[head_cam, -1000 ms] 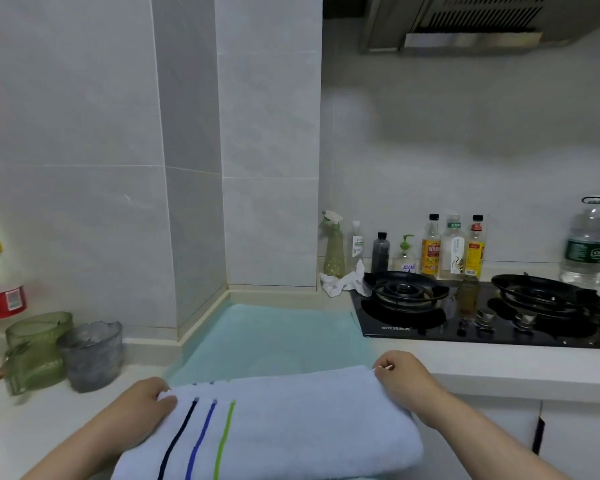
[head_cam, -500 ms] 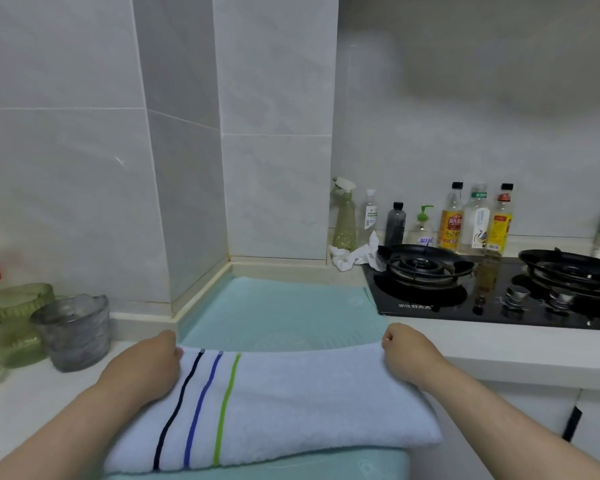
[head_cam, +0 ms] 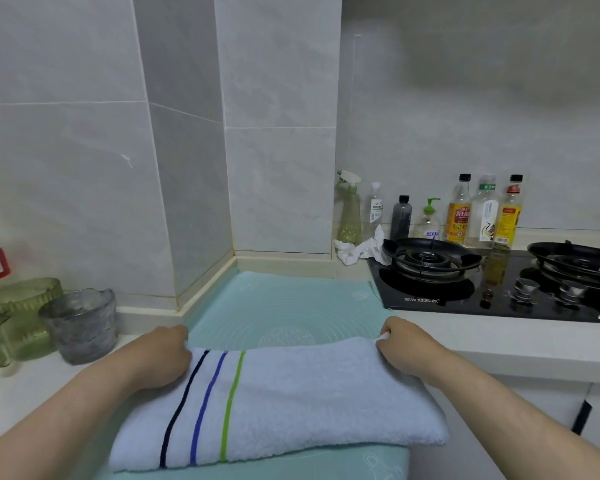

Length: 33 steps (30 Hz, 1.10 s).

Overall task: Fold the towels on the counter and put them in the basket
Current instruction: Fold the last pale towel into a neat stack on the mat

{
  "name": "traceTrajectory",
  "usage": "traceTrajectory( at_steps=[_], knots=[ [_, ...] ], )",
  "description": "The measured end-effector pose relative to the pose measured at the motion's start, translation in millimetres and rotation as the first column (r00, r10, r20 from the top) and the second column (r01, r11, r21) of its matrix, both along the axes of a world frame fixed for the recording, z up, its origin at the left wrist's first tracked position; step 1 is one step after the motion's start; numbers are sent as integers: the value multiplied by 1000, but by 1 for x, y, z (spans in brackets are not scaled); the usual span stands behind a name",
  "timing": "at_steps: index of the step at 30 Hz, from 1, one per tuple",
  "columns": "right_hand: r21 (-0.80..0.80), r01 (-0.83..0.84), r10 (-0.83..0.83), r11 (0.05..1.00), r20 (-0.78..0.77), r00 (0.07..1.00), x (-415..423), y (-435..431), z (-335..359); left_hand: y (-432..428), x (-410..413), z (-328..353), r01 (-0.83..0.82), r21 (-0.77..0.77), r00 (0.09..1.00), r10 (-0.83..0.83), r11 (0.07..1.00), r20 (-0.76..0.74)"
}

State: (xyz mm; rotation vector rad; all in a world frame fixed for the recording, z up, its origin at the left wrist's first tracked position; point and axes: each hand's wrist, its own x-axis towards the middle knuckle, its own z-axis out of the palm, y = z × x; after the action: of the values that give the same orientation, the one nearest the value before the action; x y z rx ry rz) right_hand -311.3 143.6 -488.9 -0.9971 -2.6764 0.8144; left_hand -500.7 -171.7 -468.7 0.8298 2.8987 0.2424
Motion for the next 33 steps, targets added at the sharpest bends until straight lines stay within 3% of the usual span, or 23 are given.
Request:
traceTrajectory(
  at_steps=[5, 7, 13, 15, 17, 19, 20, 25, 29, 33],
  knots=[
    [-229, -21, -47, 973, -288, 957, -1, -4, 10, -8, 6, 7, -123, 416, 992, 119, 901, 37],
    [-247, -7, -83, 969, -354, 931, -9, -7, 12, -13, 0, 7, -162, 469, 983, 184, 868, 0],
    [-185, 30, -77, 982, -253, 965, -17, -13, 2, -26, 4, -5, -225, 482, 974, 204, 847, 96],
    [-231, 58, -120, 971, -260, 958, -1, -13, 3, -45, 14, -2, -290, 551, 957, 253, 782, 144],
    [-313, 19, -107, 950, -266, 958, 24, -14, 4, -71, 31, 0, -416, 615, 909, 282, 670, 307],
    [-477, -38, -104, 878, -269, 957, 52, -20, 3, -96, 54, -1, -562, 584, 811, 253, 585, 528],
    [-558, -46, -127, 829, -268, 955, 64, -26, 2, -104, 65, -2, -596, 545, 768, 221, 589, 600],
    [-781, 9, -280, 624, -213, 936, 92, -47, -5, -114, 93, 5, -562, 471, 705, 95, 680, 703],
    [-890, 8, -395, 457, -194, 898, 96, -51, -6, -105, 104, 11, -616, 487, 611, -15, 619, 792],
    [-876, 15, -453, 483, -235, 860, 93, -55, -7, -92, 103, 3, -693, 471, 613, 103, 546, 783]
  ],
)
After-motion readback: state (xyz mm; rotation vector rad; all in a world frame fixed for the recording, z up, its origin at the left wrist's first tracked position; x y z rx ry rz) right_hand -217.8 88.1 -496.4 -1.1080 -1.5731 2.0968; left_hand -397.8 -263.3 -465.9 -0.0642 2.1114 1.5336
